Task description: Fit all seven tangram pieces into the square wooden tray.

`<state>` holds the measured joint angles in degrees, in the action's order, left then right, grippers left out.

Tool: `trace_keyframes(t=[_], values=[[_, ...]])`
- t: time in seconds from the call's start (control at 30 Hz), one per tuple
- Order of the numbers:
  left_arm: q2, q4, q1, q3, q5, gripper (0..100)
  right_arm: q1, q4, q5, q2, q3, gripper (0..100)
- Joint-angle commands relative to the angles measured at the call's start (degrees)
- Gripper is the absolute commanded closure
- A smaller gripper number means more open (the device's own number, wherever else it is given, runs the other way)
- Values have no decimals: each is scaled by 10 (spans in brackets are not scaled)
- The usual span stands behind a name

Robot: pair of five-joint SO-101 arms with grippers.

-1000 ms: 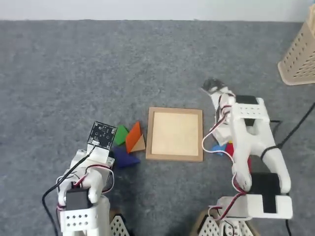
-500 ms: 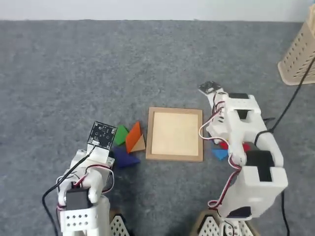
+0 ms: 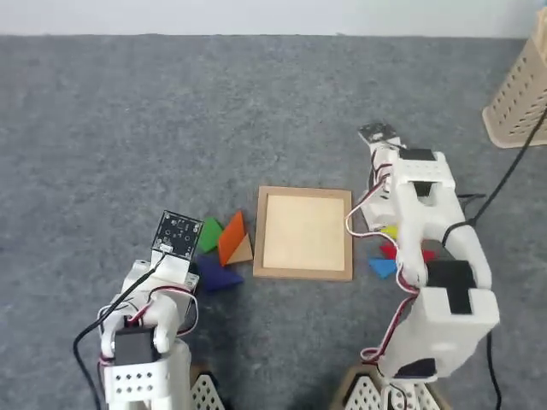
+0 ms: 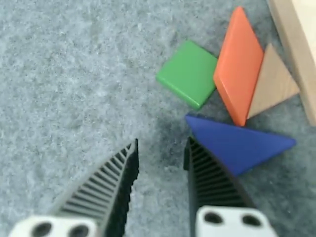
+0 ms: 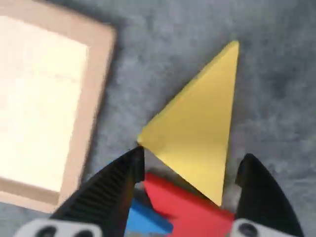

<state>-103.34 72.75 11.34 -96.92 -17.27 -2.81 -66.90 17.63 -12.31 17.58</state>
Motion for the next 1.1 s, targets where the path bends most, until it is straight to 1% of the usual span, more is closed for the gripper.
trace_keyframes(t=[0.0,0.2,0.3,0.6,0.67,0.8,1.03,1.07], values=[[-11,3,-2,3,-1,850,-29,-10,-12,58,-32,695],[-11,3,-2,3,-1,850,-43,15,-25,18,-34,664],[-11,3,-2,3,-1,850,-34,30,-28,-5,-41,664],[-11,3,-2,3,-1,850,-7,29,-25,-98,-101,667],[-11,3,-2,3,-1,850,-7,28,-25,-113,-105,690],[-11,3,-2,3,-1,850,0,17,-26,-116,-108,772],[-11,3,-2,3,-1,850,0,17,-24,-113,-108,772],[-11,3,-2,3,-1,850,0,15,-16,-111,-110,760]])
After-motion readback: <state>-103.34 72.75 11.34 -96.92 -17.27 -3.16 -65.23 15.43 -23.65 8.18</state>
